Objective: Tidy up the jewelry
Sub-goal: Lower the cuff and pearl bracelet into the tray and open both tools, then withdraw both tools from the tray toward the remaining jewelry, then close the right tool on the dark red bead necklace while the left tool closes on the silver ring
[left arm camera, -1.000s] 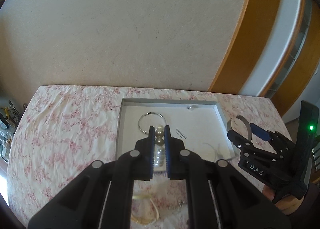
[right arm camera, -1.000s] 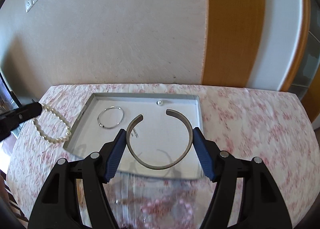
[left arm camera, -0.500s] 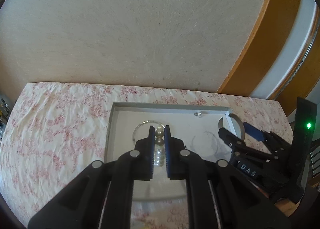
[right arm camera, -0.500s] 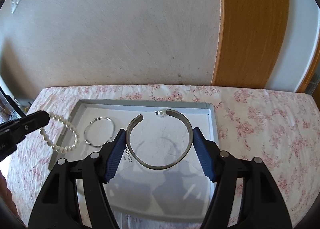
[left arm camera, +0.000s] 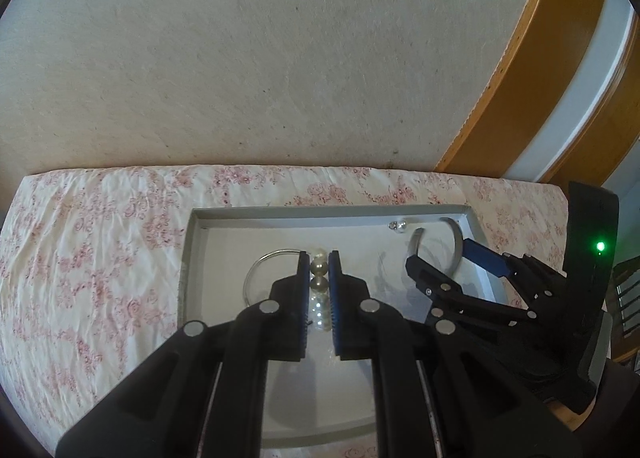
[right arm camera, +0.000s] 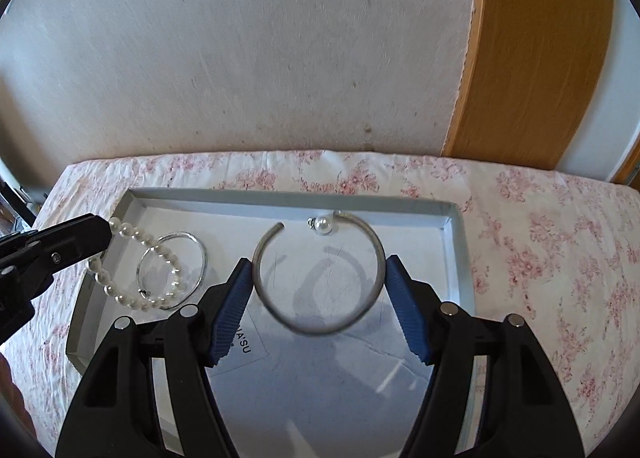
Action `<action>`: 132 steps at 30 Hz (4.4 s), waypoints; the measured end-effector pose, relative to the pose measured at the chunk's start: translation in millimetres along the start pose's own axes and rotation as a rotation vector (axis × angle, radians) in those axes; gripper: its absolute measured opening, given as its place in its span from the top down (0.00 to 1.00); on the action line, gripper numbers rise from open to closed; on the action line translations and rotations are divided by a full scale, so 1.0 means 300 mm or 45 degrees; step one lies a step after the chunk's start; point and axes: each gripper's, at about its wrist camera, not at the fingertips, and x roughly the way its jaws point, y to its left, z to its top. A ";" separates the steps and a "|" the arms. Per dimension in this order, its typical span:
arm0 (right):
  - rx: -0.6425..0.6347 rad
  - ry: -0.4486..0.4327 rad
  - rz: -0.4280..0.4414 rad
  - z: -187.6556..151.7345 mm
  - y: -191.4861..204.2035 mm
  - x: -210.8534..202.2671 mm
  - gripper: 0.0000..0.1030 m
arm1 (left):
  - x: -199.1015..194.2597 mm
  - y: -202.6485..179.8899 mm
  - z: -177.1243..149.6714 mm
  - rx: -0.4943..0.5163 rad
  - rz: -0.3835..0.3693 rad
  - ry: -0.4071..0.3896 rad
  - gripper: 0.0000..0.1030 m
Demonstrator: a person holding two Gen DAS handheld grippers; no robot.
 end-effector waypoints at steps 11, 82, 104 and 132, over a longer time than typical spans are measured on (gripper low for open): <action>0.029 -0.029 0.005 -0.010 -0.021 -0.032 0.33 | 0.054 -0.006 0.005 0.019 -0.022 0.024 0.91; 0.098 -0.152 -0.072 -0.716 0.171 -0.617 0.33 | -0.540 0.212 -0.757 -0.096 0.121 -0.058 0.46; -0.012 -0.049 -0.149 -0.783 0.271 -0.404 0.29 | -0.474 0.130 -0.994 -0.035 0.065 -0.092 0.45; 0.166 -0.052 -0.099 -0.831 0.101 -0.481 0.91 | -0.390 -0.062 -1.009 0.093 -0.031 -0.129 0.79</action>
